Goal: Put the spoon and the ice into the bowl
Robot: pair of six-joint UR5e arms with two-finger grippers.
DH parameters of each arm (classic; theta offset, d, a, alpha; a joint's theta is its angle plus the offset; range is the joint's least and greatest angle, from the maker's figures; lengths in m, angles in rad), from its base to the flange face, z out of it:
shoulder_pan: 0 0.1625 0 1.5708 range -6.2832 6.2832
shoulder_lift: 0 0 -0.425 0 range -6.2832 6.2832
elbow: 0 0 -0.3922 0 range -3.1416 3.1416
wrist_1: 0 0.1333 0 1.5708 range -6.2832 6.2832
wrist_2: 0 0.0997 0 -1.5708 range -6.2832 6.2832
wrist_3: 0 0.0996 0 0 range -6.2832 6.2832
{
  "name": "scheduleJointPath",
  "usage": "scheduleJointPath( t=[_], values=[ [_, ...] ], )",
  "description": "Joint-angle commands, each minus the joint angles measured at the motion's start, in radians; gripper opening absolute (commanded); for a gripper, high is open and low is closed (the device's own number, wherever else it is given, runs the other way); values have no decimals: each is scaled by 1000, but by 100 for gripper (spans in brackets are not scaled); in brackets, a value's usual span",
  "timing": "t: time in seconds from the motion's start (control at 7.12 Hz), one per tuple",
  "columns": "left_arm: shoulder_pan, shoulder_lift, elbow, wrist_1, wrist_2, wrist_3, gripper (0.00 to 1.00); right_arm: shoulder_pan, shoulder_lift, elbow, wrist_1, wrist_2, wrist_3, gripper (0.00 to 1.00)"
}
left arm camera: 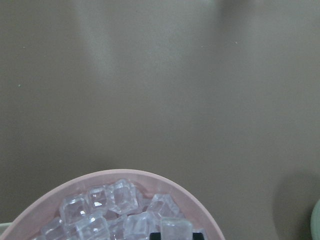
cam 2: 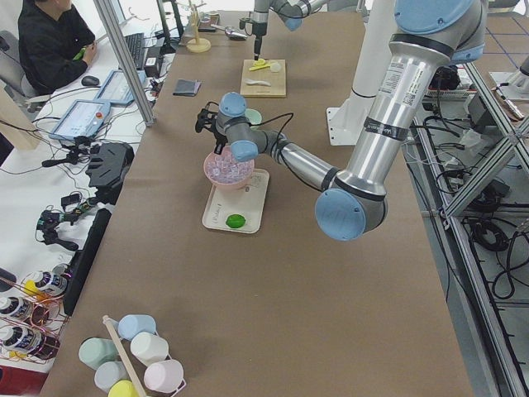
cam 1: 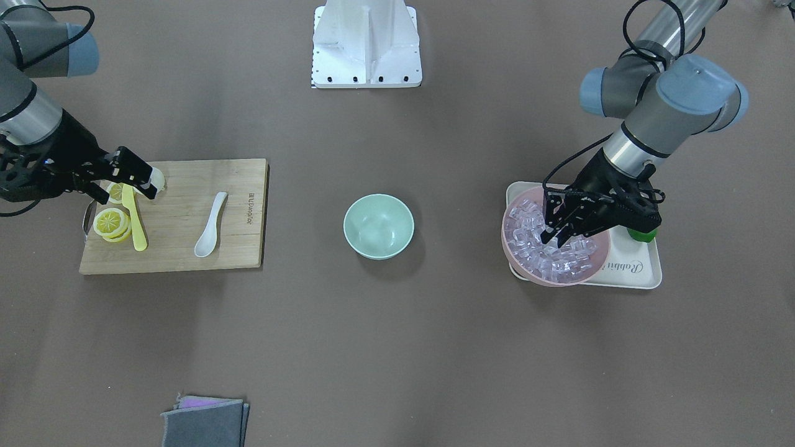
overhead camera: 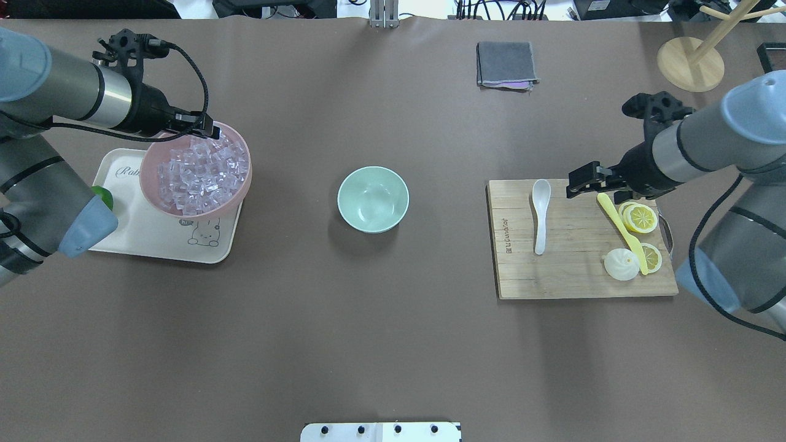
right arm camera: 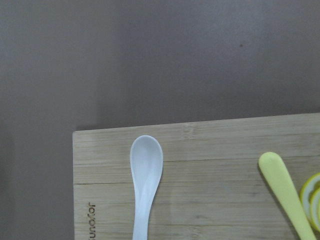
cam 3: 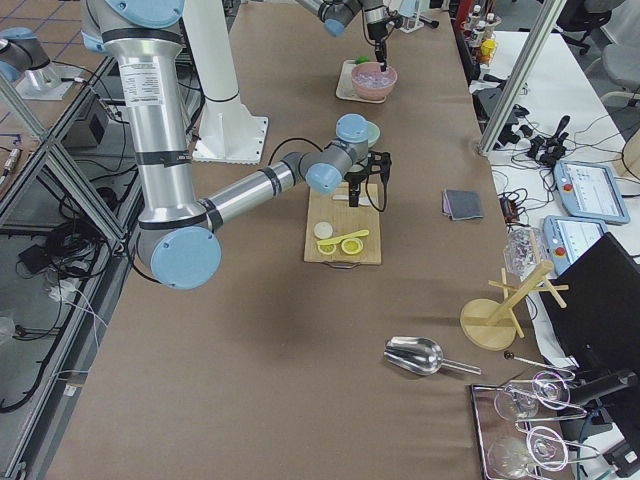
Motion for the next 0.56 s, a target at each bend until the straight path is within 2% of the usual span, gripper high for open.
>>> scheduleJointPath(
  t=[0.0, 0.42],
  values=[
    [-6, -30, -44, 48, 0, -10, 0, -84, 49, -14, -74, -86, 22, 100],
    [0, -75, -42, 61, 11, -88, 0, -154, 112, -122, -59, -131, 89, 97]
  ],
)
